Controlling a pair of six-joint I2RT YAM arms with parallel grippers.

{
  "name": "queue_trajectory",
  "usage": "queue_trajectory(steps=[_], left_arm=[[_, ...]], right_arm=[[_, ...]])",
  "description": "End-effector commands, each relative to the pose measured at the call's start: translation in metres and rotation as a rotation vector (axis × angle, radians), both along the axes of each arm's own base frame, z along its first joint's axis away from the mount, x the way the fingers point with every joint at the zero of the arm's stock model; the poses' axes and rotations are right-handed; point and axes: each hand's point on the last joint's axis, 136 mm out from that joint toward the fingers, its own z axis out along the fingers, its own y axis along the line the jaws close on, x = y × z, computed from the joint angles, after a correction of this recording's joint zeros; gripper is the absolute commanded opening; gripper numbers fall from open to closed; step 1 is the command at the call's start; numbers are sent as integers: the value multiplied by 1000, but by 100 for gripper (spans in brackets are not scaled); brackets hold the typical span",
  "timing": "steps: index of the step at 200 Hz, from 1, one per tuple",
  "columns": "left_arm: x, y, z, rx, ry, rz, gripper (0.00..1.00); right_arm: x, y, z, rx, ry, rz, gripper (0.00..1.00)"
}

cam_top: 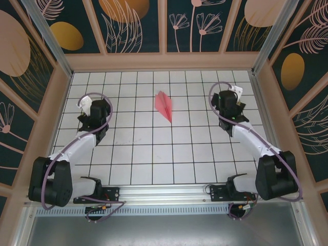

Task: Fold a paper plane with a square sheet of paper (pick it up from the middle)
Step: Reset both arms

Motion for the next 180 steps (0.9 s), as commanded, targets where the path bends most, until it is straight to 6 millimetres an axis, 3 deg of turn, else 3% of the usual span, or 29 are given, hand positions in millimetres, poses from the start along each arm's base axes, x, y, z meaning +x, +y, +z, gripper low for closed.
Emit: queue_trajectory(steps=[1, 25, 37, 89, 137, 157, 180], left_arm=[[-18, 32, 20, 124, -83, 136, 99], [-26, 42, 16, 220, -87, 126, 98], [-24, 40, 10, 240, -57, 82, 99], [-4, 12, -9, 271, -84, -188, 98], [5, 3, -6, 248, -213, -333, 99], [1, -1, 3, 225, -305, -389, 99], [3, -10, -2, 233, -321, -452, 99]], right_arm=[[-13, -31, -1, -49, -86, -81, 99], [-28, -56, -20, -39, -111, -128, 99], [-32, -59, -22, -54, -151, -116, 99], [-28, -46, -28, -39, -252, 50, 99], [-19, -37, -39, -55, -284, 117, 99], [-15, -30, -38, -54, -296, 159, 99], [-12, -23, -35, -64, -317, 203, 99]])
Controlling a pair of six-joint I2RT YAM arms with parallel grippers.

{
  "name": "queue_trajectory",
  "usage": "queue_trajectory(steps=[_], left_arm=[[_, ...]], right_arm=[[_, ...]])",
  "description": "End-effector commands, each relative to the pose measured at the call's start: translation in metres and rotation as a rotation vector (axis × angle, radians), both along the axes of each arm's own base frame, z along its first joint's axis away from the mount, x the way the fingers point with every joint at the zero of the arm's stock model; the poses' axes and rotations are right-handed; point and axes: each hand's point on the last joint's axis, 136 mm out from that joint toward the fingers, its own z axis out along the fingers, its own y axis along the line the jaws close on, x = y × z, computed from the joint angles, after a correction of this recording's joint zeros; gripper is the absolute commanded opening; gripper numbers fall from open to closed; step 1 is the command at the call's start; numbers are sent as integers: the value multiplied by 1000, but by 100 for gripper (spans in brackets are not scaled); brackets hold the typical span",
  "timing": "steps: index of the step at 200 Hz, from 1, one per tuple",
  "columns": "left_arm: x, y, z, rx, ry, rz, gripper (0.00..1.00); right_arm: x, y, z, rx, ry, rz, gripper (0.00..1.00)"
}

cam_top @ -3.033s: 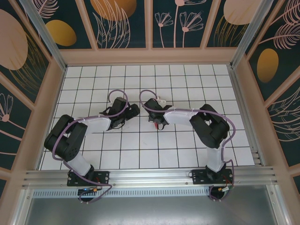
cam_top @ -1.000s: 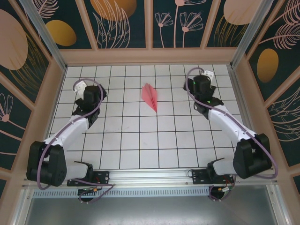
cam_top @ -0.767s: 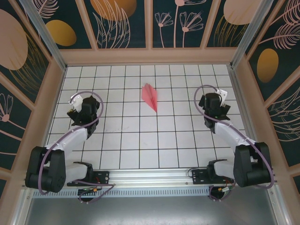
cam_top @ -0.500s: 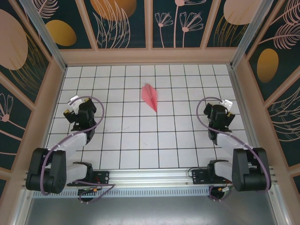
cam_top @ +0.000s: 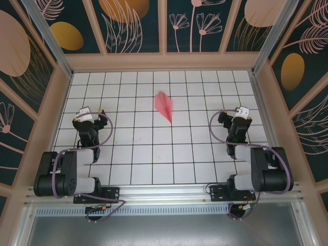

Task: Fold a paper plane with a square sheet of paper (pick it up from the middle)
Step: Reset both arms

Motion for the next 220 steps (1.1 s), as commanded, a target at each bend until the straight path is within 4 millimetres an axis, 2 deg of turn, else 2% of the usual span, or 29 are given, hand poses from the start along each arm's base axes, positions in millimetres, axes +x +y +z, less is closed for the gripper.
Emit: queue_trajectory(steps=[1, 40, 64, 100, 220], left_arm=[[6, -21, 21, 14, -118, -143, 99], [11, -29, 9, 22, -105, -191, 99], [14, -30, 5, 26, -89, -200, 98], [16, -27, 4, 28, -79, -177, 98], [17, -29, 3, 42, -72, -171, 99]], right_arm=[[9, 10, 23, -19, -105, 74, 99], [19, 20, 13, -37, -106, 130, 99], [18, 20, 12, -30, -106, 135, 99], [24, 14, 7, 17, -79, 143, 99], [23, 17, 7, 16, -83, 165, 99]])
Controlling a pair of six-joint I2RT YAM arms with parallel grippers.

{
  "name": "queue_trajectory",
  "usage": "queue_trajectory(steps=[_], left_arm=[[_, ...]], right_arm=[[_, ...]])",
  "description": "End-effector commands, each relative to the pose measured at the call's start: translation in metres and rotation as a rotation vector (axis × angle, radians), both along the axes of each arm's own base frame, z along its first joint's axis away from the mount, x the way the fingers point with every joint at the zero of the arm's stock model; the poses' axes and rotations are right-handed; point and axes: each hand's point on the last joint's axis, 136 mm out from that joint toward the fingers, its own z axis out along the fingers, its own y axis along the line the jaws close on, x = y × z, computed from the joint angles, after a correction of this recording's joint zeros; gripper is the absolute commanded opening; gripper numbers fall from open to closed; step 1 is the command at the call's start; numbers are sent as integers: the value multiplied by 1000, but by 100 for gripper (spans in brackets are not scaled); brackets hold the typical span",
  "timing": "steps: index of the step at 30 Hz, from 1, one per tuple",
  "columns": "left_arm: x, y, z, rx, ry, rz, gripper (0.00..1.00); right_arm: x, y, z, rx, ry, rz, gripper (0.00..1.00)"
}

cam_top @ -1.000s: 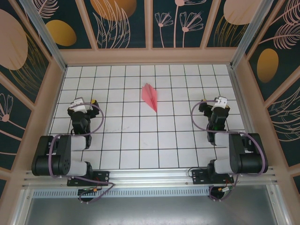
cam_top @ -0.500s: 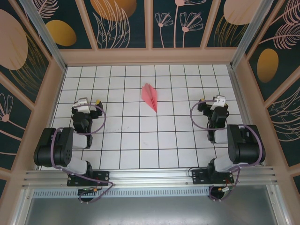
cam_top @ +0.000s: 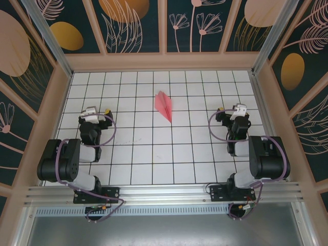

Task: Fold a paper plane with a square sheet of paper (pick it up from the middle)
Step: Reset both arms

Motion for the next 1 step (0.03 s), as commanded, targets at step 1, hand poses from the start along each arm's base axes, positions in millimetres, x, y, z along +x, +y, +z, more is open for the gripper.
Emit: queue_trajectory(steps=[1], left_arm=[[3, 0, 11, 20, -43, 5, 99]], right_arm=[[4, 3, 9, 17, -36, 27, 99]])
